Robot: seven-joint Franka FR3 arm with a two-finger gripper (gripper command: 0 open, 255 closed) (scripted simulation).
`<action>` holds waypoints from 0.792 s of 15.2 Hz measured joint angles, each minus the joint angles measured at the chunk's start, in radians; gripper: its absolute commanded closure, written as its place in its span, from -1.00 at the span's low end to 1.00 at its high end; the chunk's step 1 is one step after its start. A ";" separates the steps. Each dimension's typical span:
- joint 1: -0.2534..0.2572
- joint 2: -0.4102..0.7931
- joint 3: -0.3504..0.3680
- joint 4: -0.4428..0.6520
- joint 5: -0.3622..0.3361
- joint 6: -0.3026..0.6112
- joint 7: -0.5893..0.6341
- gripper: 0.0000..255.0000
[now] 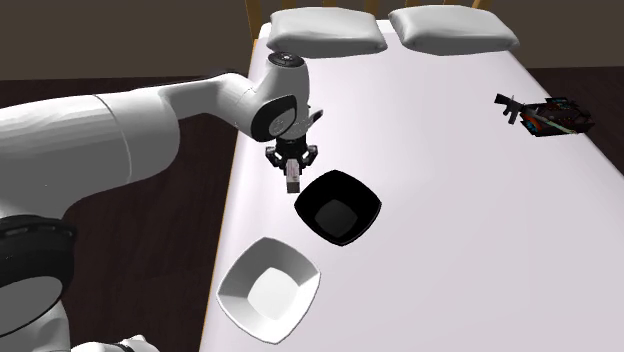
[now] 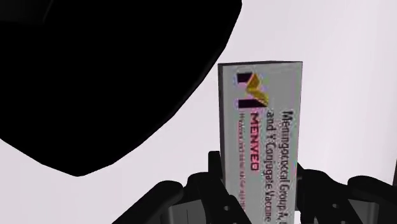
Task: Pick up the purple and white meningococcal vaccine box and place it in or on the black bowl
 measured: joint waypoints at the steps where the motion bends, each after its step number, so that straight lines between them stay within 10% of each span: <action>1: 0.000 -0.002 0.000 0.012 0.001 -0.014 -0.001 1.00; 12: -0.001 -0.036 0.004 0.116 0.014 -0.150 -0.007 1.00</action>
